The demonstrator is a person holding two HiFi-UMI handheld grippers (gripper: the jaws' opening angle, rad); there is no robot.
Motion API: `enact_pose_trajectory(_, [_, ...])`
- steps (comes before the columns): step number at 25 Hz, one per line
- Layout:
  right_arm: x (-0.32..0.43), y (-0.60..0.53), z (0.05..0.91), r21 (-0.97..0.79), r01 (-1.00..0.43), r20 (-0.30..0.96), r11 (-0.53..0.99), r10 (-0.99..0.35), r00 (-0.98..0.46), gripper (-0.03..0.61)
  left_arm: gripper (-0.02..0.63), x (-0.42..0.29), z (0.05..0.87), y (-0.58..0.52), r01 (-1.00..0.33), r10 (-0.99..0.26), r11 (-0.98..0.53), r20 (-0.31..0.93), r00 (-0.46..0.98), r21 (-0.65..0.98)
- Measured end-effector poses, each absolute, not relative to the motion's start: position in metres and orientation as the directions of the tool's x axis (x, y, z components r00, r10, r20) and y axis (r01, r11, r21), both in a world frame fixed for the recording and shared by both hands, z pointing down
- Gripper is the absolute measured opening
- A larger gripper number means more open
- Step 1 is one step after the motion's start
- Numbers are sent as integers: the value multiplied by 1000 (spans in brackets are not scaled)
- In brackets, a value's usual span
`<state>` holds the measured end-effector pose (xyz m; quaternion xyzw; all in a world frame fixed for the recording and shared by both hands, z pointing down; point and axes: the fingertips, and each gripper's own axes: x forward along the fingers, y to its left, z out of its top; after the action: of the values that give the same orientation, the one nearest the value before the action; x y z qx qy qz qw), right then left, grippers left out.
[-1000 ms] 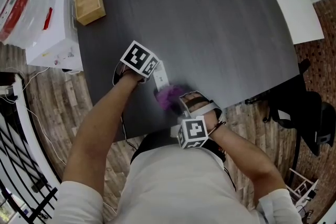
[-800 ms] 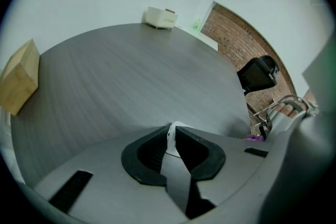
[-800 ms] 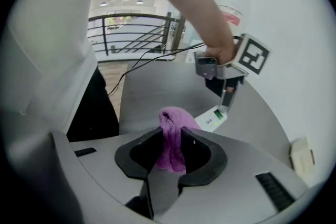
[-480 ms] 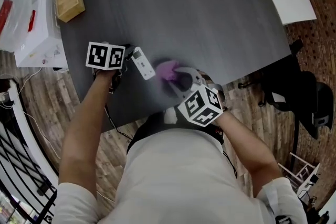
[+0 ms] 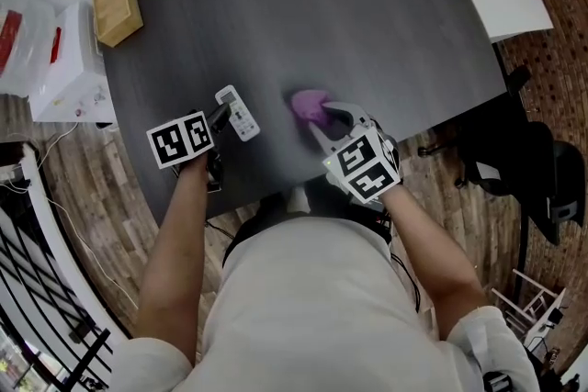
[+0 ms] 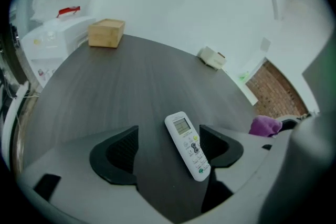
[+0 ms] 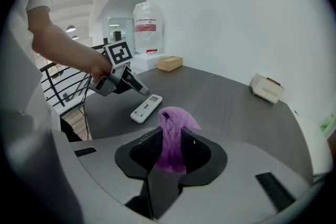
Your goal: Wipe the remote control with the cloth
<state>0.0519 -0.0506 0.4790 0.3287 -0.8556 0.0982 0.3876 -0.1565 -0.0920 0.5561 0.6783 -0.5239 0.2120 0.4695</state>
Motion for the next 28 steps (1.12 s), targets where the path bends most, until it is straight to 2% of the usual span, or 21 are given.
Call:
enact_pose_trajectory(3, [54,-51,482,75,-642,731,763,-480,-485,106,387,-148,568,-87,-934,-502,36,814,290,355])
enact_pose_trajectory(5, [51,-51,483,71,-636,729,769,-475,-493,106,403,-143,575,-87,-946,-487,54,835,255,320])
enact_pose_trajectory(13, [45,-52,486,50,-616,722,786,-454,-522,106,413,-126,594,-91,-965,-415,126,896,159,230])
enact_pose_trajectory(19, [40,-52,488,34,-594,722,804,-431,-542,106,410,-130,600,-91,-987,-373,111,925,67,116])
enact_pose_trajectory(21, [40,-52,489,30,-589,719,808,-426,-548,106,386,-134,598,-90,-988,-389,101,919,67,114])
enact_pose_trajectory(22, [40,-51,490,29,-586,719,810,-424,-551,106,303,-137,596,-90,-988,-404,92,911,78,126])
enact_pose_trajectory(23, [40,-51,490,27,-583,720,812,-420,-552,106,255,-139,595,-90,-985,-423,81,900,104,151])
enact_pose_trajectory(28, [39,-51,495,18,-561,729,827,-395,-559,106,244,-138,589,-87,-930,-492,46,818,298,366])
